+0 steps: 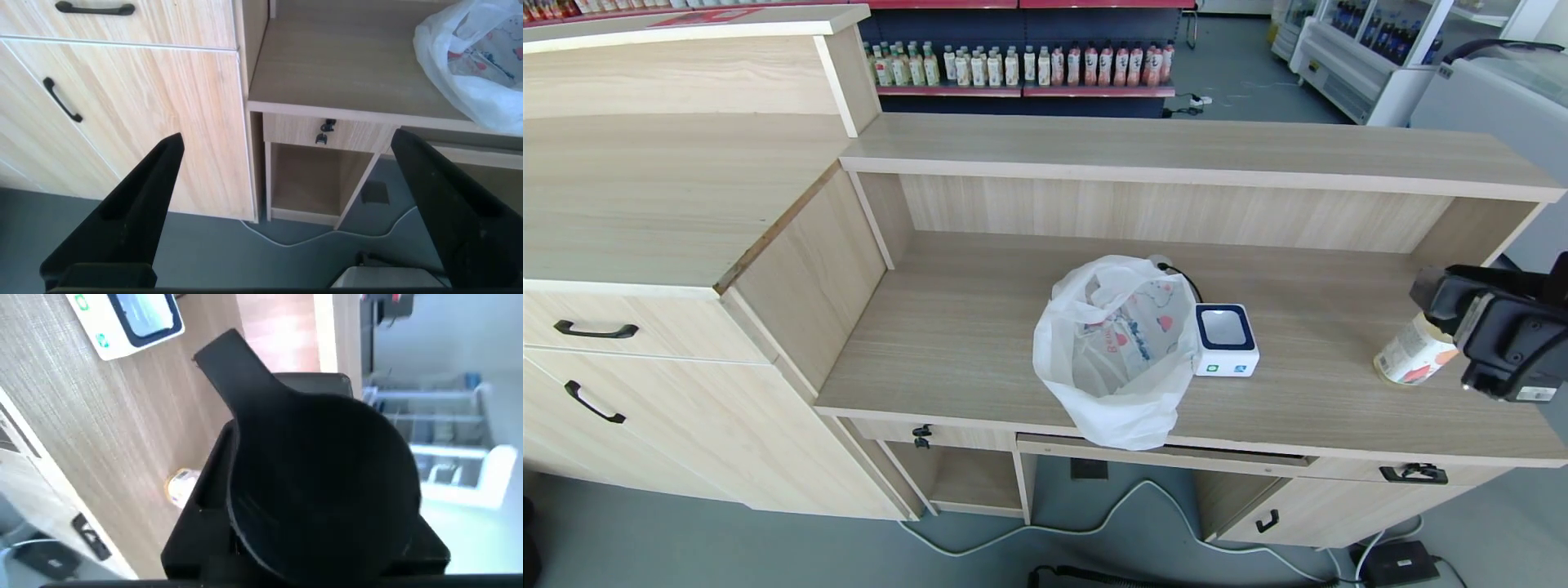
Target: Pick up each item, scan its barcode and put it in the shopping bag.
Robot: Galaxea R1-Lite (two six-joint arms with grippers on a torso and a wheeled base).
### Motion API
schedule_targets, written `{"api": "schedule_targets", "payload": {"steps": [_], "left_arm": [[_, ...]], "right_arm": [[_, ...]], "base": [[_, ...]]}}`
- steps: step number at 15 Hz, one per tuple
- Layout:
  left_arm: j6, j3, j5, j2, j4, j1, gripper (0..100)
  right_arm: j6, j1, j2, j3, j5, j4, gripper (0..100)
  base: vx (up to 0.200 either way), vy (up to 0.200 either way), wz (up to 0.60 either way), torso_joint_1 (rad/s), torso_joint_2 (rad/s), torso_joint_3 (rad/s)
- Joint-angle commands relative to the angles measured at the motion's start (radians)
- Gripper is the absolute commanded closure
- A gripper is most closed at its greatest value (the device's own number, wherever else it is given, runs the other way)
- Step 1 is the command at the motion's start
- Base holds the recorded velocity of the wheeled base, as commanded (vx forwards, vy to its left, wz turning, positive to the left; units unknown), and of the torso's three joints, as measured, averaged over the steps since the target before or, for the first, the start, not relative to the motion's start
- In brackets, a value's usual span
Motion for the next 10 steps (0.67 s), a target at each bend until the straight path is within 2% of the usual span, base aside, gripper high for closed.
{"api": "schedule_targets", "payload": {"steps": [1,3,5,8,10], "left_arm": [[0.000,0.000,0.000,0.000,0.000,0.001,0],[0.000,0.000,0.000,0.000,0.000,0.001,0],[0.000,0.000,0.000,0.000,0.000,0.001,0],[0.000,0.000,0.000,0.000,0.000,0.001,0],[0.000,0.000,0.000,0.000,0.000,0.001,0]], "right_arm": [[-0.326,0.131,-0.085,0.019,0.098,-0.005,100],[-0.654,0.289,-0.134,-0.005,0.087,-0.063,100],[-0.909,0.431,-0.118,0.000,0.090,-0.146,100],[-1.055,0.659,0.001,-0.002,0.095,-0.281,100],[-1.093,0.802,0.069,-0.008,0.095,-0.378,100]], "base": [[0.000,0.000,0.00,0.000,0.00,0.000],[0.000,0.000,0.00,0.000,0.00,0.000],[0.000,0.000,0.00,0.000,0.00,0.000],[0.000,0.000,0.00,0.000,0.00,0.000],[0.000,0.000,0.00,0.000,0.00,0.000]]}}
